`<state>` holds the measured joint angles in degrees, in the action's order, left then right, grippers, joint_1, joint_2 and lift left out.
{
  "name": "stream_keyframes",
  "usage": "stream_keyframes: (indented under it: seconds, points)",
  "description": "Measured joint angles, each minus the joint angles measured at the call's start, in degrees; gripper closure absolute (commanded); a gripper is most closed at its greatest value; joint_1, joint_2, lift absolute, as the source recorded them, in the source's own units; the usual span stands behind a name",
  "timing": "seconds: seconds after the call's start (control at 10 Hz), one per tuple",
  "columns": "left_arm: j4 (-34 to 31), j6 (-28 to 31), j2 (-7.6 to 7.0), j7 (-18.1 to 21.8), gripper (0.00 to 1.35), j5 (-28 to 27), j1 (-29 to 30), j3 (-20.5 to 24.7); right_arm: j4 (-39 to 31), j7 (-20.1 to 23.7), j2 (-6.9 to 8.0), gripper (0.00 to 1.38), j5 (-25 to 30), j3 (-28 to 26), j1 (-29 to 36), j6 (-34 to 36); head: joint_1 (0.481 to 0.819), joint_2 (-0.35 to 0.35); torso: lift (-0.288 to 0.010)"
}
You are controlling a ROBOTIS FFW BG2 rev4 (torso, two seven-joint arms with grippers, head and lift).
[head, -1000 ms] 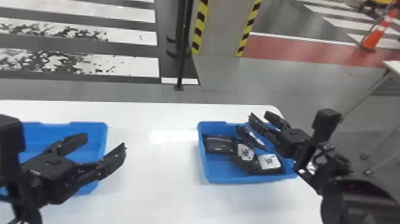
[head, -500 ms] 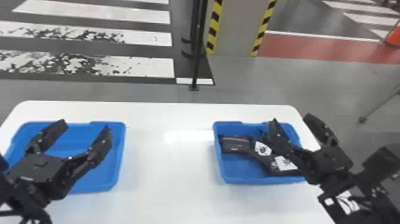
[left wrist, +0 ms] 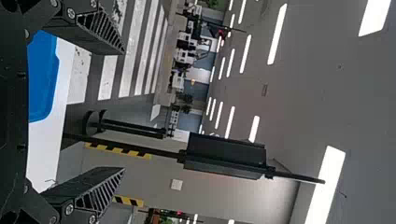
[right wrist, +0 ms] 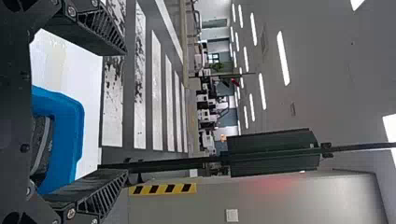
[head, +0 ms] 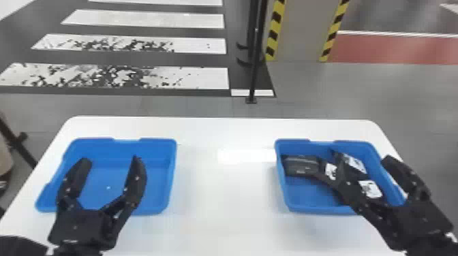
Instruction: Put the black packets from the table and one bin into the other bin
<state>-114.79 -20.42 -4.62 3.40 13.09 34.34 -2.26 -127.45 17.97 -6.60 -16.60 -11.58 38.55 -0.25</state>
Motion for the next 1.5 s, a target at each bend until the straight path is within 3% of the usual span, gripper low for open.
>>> stream_keyframes:
  seconds: [0.3,0.5,1.5]
  points:
    - [-6.0,5.7,-0.08,-1.2,0.16,-5.8,1.8,0.5,-2.4,-2.4,0.01,0.13,2.4,0.0,1.6,0.5,0.695,-0.072,-0.110]
    - [-7.7,8.0,-0.21,-1.3,0.16,-6.7,2.2,0.5,-2.3,-2.4,-0.01,0.13,2.4,0.2,1.6,0.7,0.695,-0.076,-0.110]
    - [-11.6,8.4,0.24,-3.7,0.16,-7.8,4.4,2.0,-0.3,-2.9,-1.21,0.13,1.5,3.5,-0.3,-0.6,0.695,-0.020,-0.110]
